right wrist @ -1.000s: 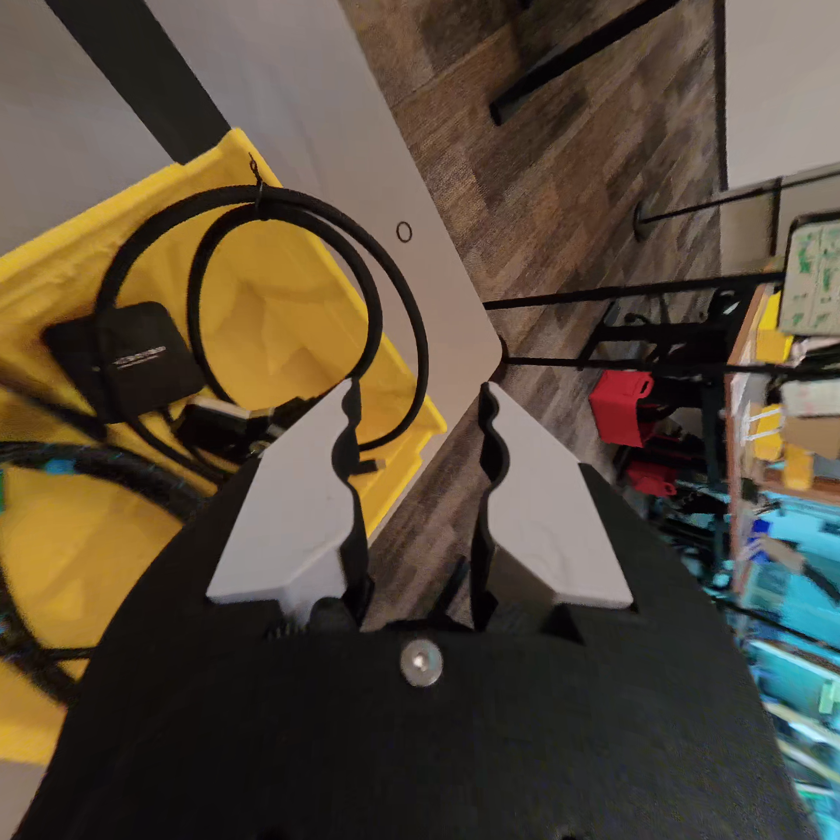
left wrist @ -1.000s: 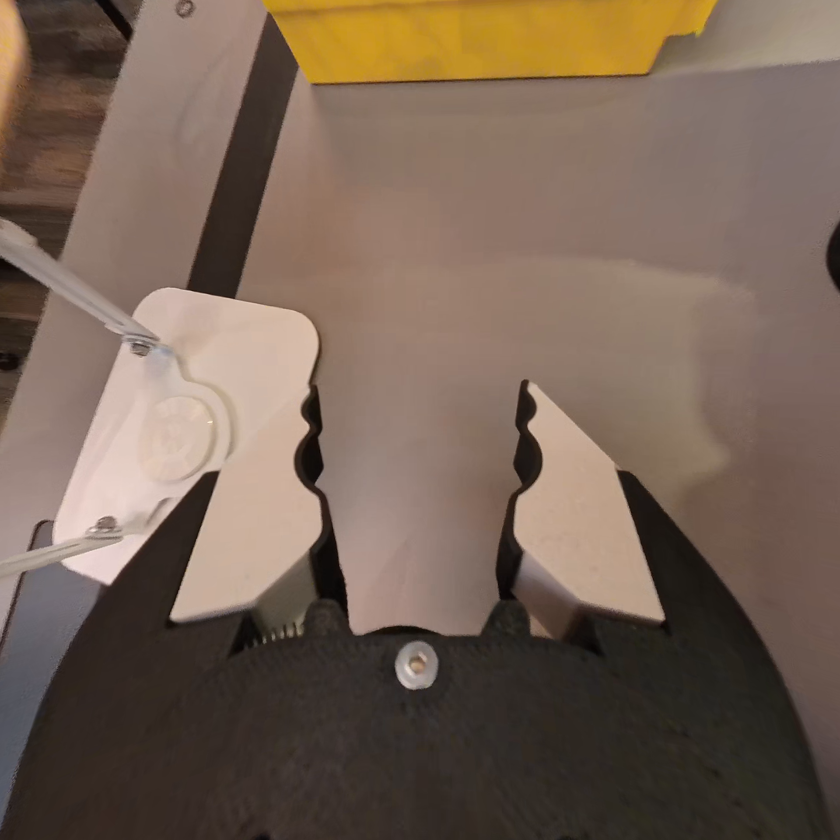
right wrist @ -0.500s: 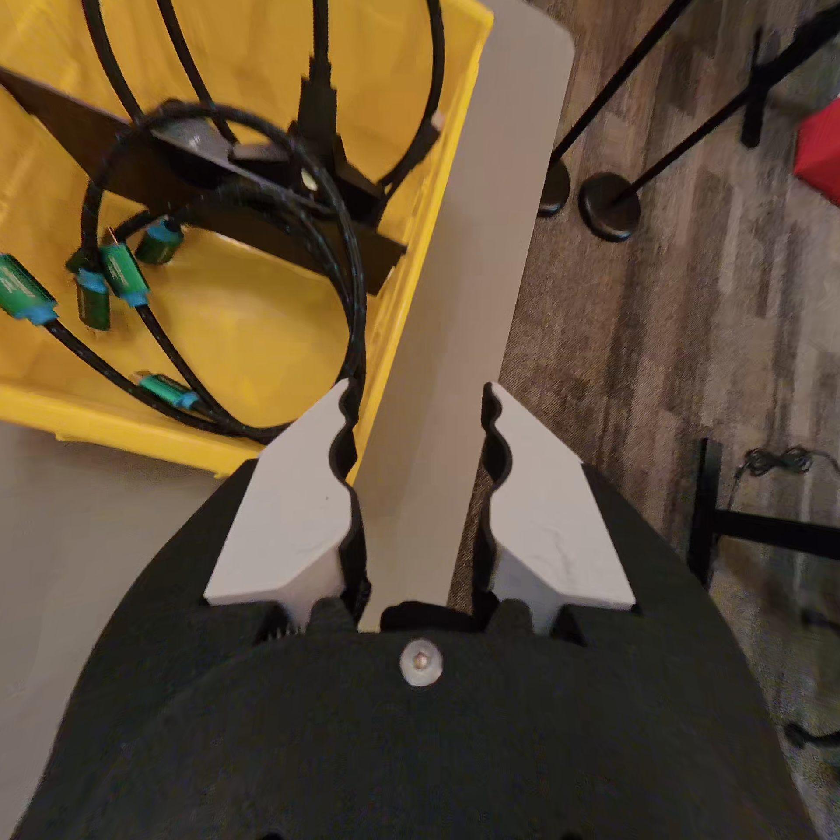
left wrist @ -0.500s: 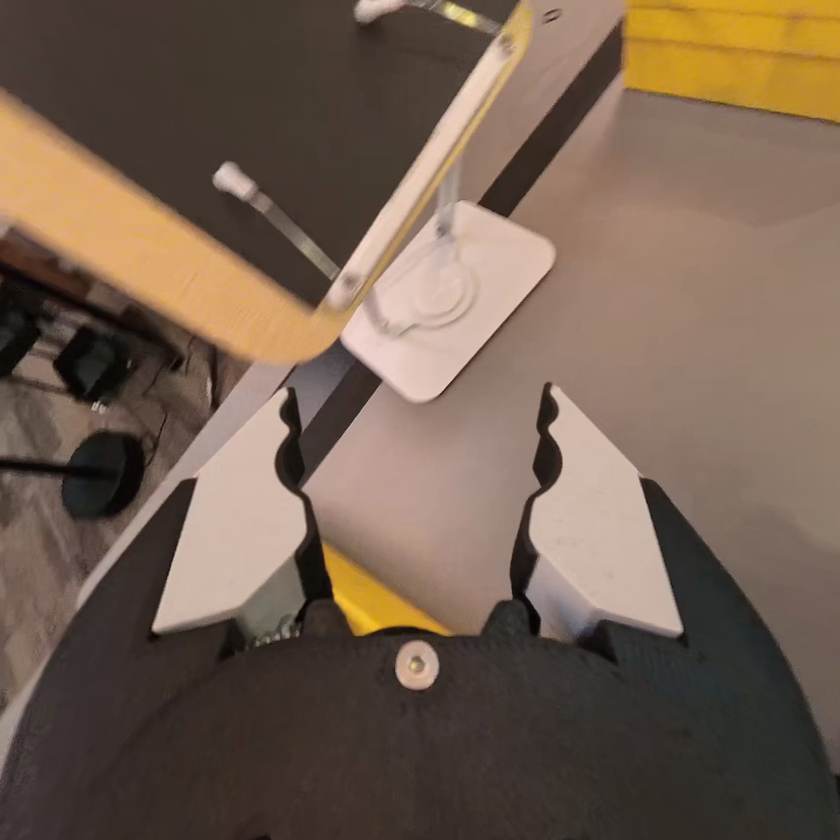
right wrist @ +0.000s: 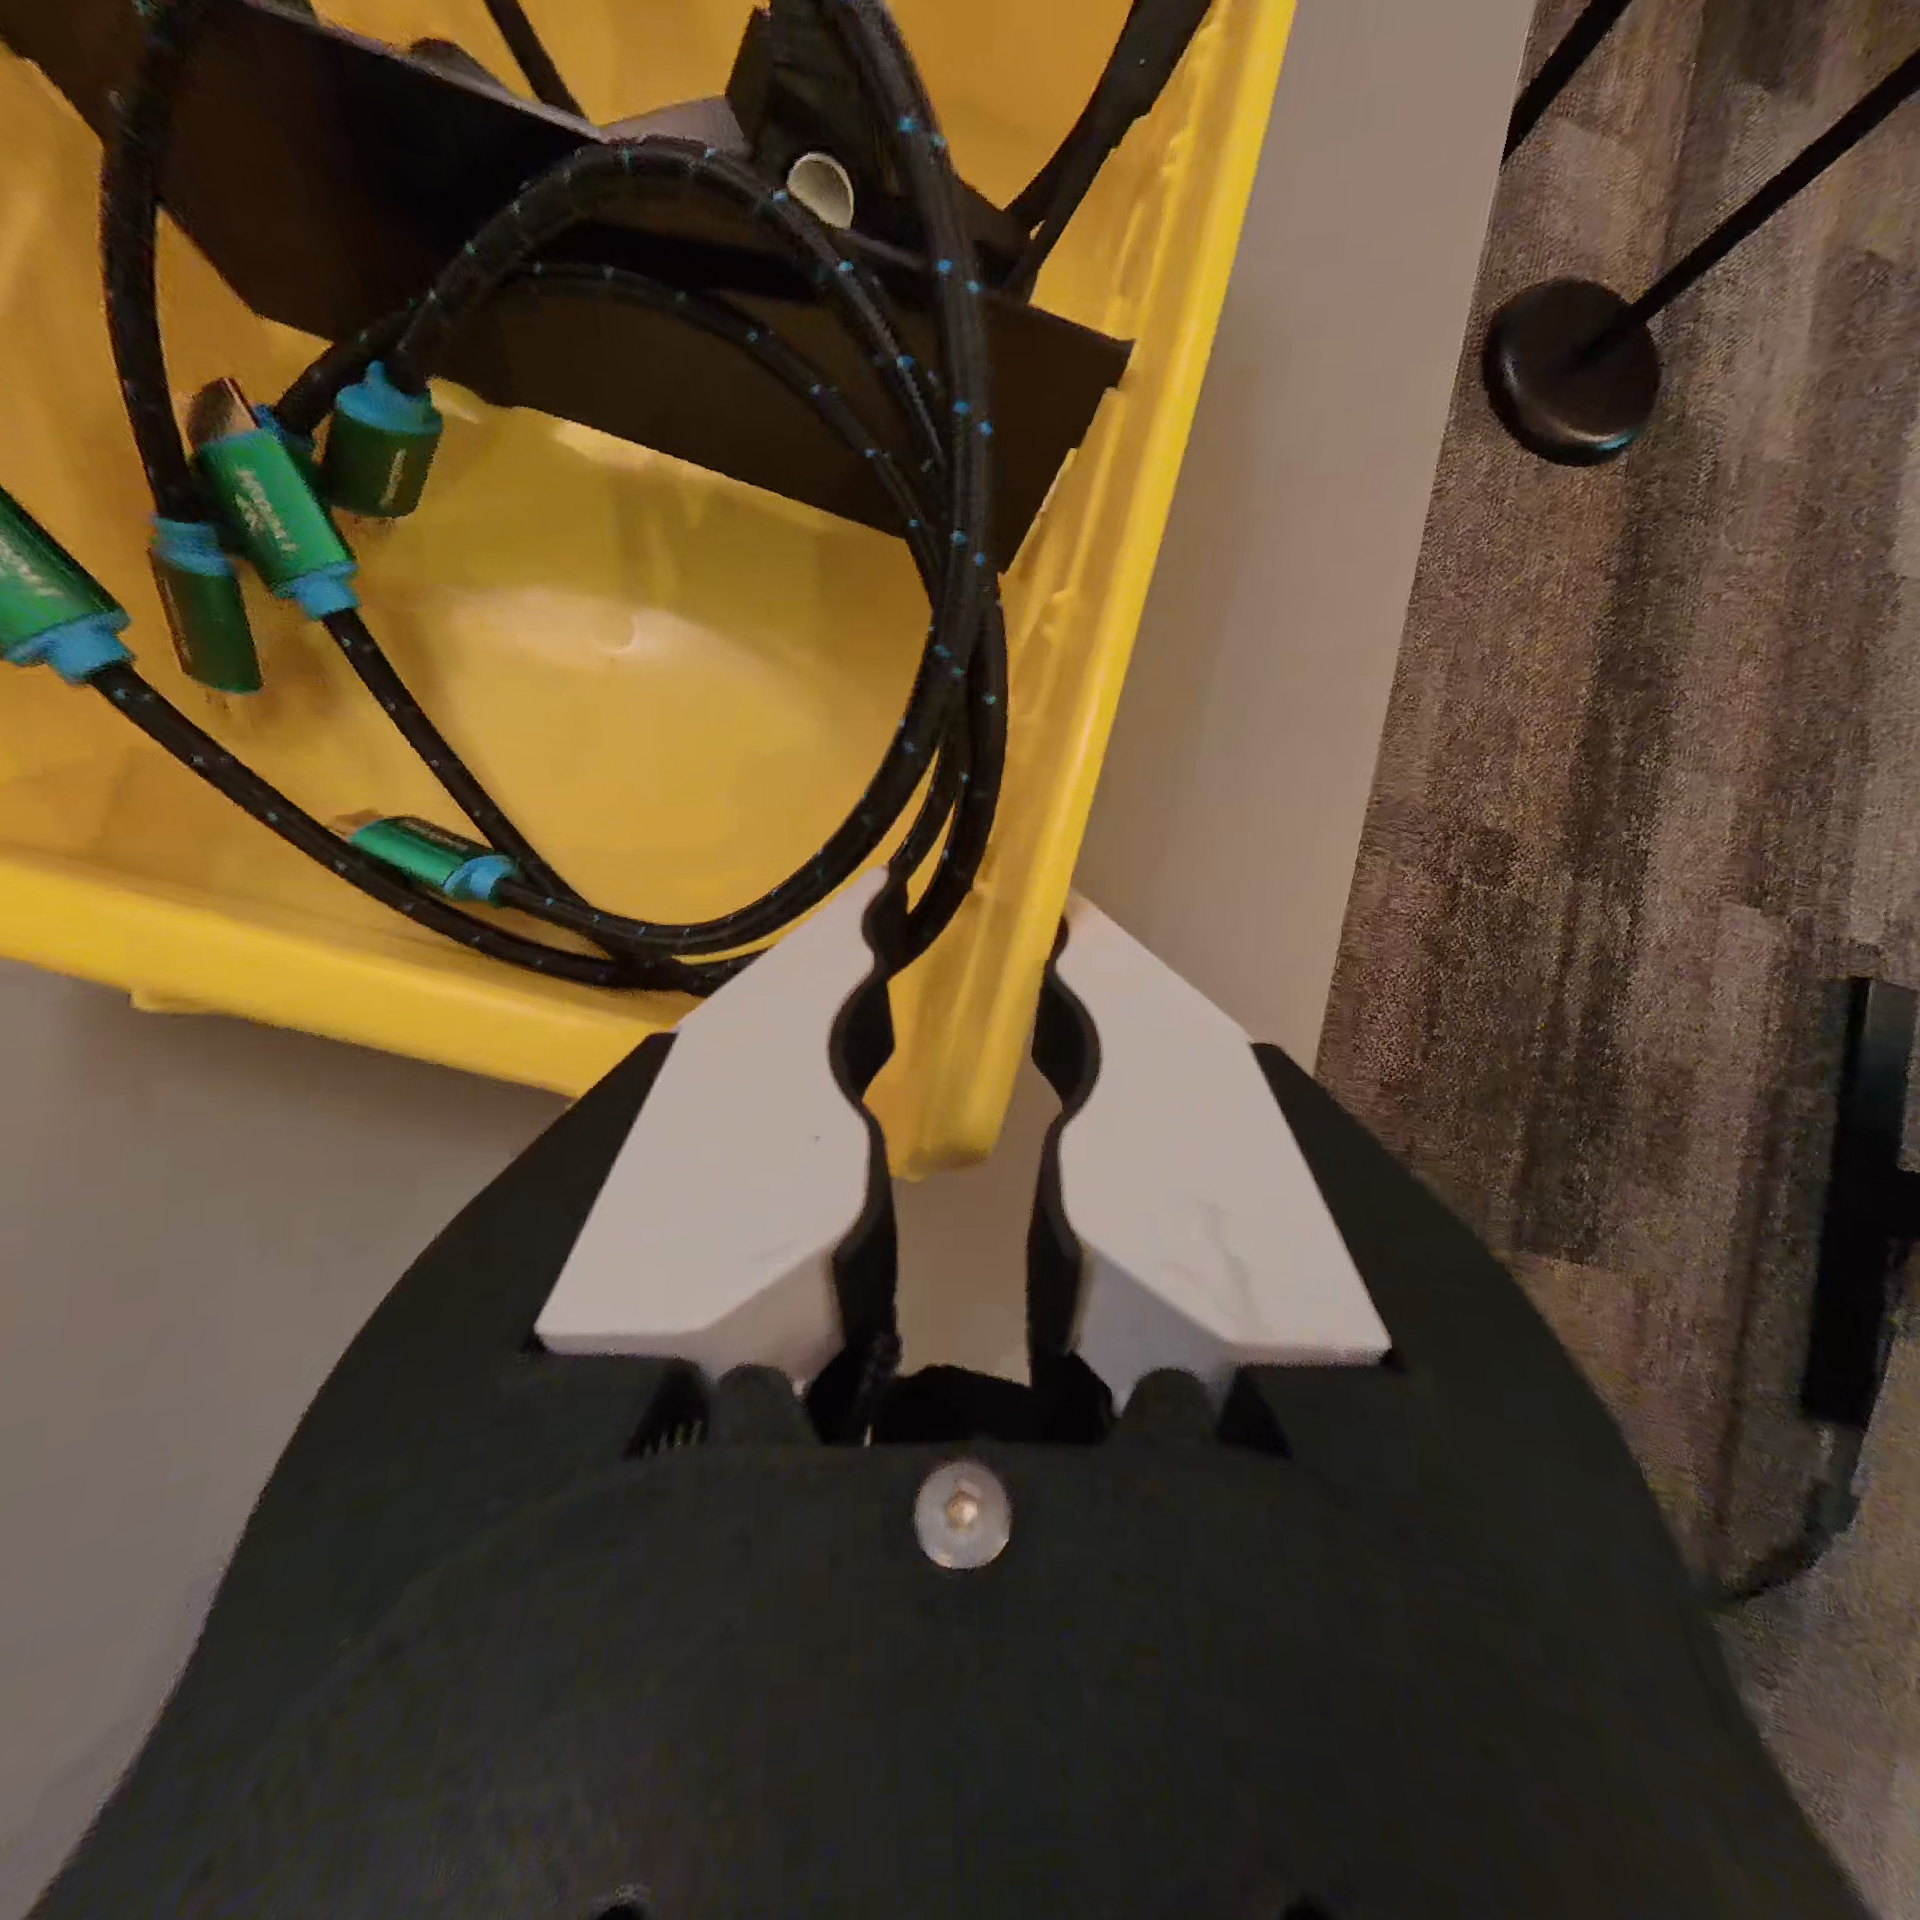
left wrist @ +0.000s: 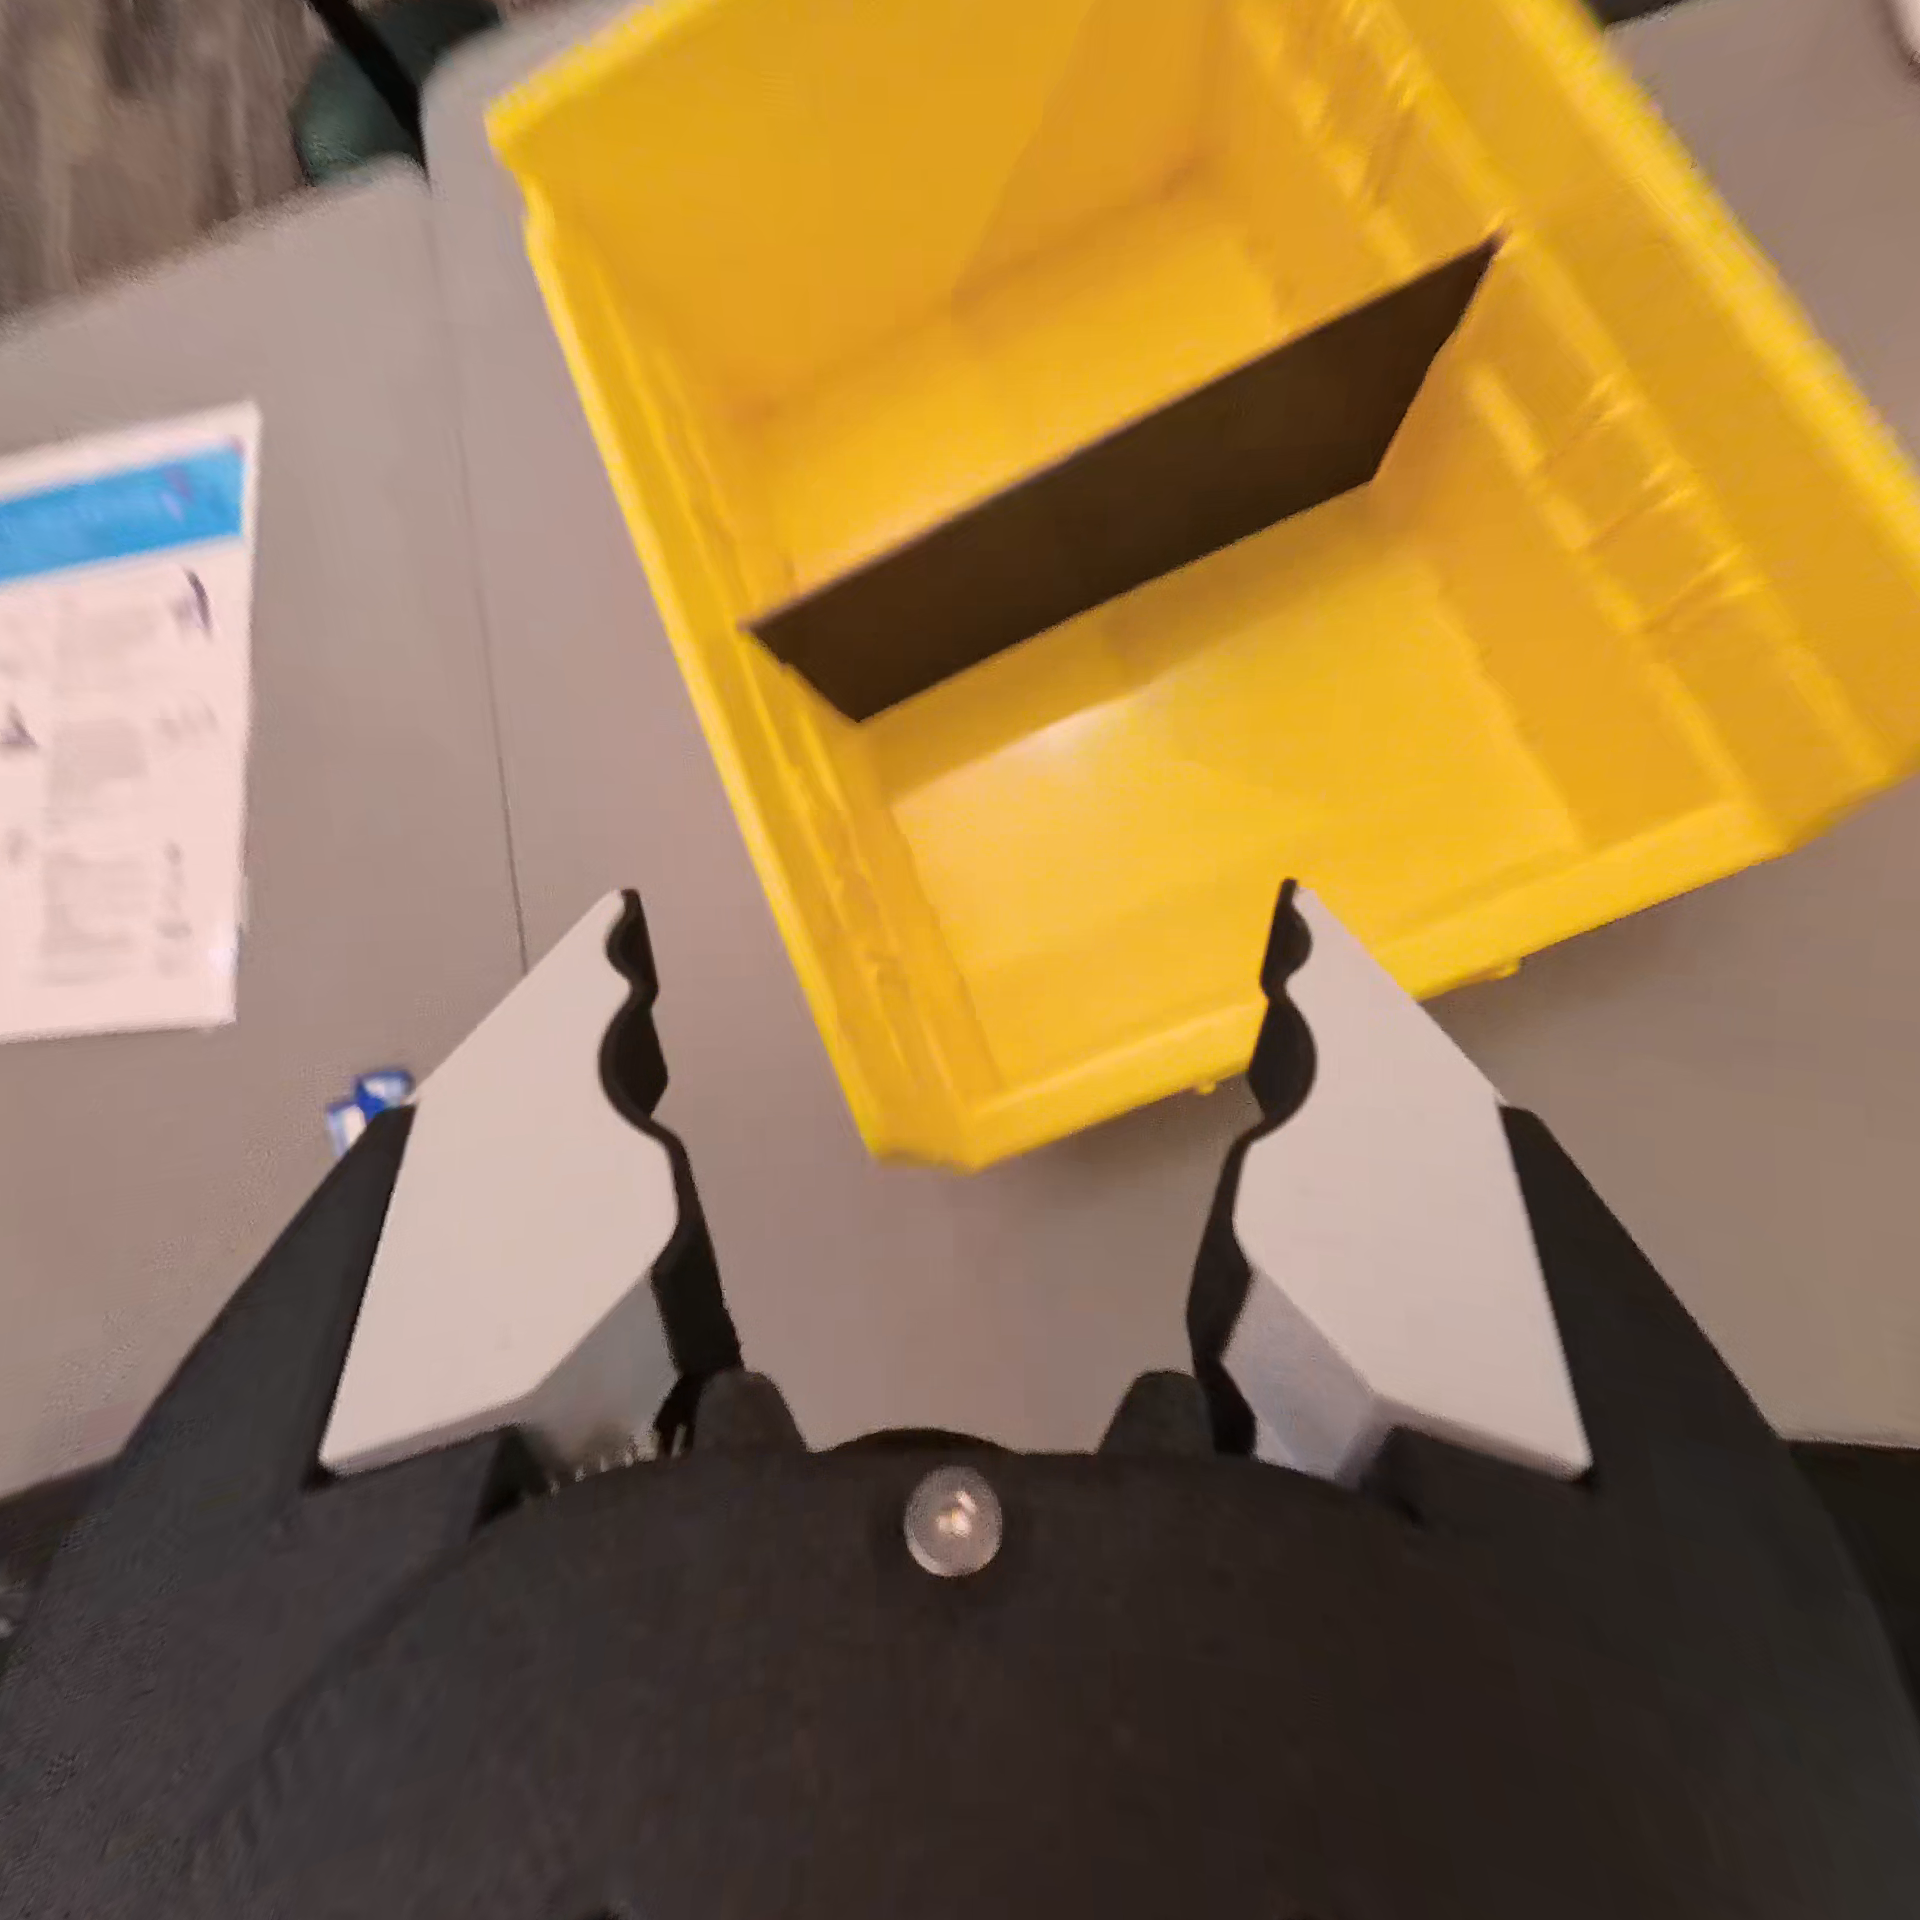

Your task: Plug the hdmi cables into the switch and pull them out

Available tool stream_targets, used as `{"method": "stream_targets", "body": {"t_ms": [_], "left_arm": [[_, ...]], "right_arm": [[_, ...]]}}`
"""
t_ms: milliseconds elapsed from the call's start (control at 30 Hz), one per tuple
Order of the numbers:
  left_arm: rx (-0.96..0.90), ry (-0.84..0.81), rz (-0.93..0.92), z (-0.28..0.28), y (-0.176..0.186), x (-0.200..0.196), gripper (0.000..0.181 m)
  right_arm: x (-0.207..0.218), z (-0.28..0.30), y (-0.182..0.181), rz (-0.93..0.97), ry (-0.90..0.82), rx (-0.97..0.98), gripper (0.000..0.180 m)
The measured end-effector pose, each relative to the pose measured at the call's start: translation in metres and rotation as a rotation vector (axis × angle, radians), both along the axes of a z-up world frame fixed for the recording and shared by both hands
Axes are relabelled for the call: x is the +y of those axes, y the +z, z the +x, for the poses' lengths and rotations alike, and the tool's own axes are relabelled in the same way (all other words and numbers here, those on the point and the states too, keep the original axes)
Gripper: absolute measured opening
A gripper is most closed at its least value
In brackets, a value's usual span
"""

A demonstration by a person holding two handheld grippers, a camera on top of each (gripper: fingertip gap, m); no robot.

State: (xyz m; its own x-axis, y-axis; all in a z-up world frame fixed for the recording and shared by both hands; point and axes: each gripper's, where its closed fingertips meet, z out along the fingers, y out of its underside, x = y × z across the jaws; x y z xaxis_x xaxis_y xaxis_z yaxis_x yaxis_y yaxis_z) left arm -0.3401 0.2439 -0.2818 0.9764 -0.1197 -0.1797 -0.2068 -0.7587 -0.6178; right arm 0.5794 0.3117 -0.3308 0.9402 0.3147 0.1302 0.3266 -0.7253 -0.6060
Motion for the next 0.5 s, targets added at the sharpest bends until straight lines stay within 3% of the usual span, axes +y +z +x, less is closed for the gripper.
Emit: {"method": "stream_targets", "body": {"t_ms": [100, 200, 333, 400, 500], "left_arm": [[-0.085, 0.055, -0.076, -0.014, -0.039, -0.008, 0.131], [-0.181, 0.072, -0.103, -0.014, -0.065, -0.006, 0.129], [-0.281, 0.032, -0.129, -0.003, -0.084, -0.002, 0.1], [-0.378, -0.009, -0.145, 0.009, -0.087, -0.001, 0.073], [-0.441, -0.002, -0.13, 0.005, -0.087, 0.003, 0.05]], "right_arm": [[0.004, -0.003, 0.001, 0.027, -0.005, 0.054, 0.016], [0.005, -0.009, 0.002, 0.03, 0.002, 0.096, 0.013], [0.003, -0.025, 0.002, 0.028, 0.027, 0.109, 0.013], [0.003, -0.037, 0.002, 0.028, 0.046, 0.115, 0.013], [0.003, -0.056, 0.002, 0.033, 0.059, 0.119, 0.014]]}}
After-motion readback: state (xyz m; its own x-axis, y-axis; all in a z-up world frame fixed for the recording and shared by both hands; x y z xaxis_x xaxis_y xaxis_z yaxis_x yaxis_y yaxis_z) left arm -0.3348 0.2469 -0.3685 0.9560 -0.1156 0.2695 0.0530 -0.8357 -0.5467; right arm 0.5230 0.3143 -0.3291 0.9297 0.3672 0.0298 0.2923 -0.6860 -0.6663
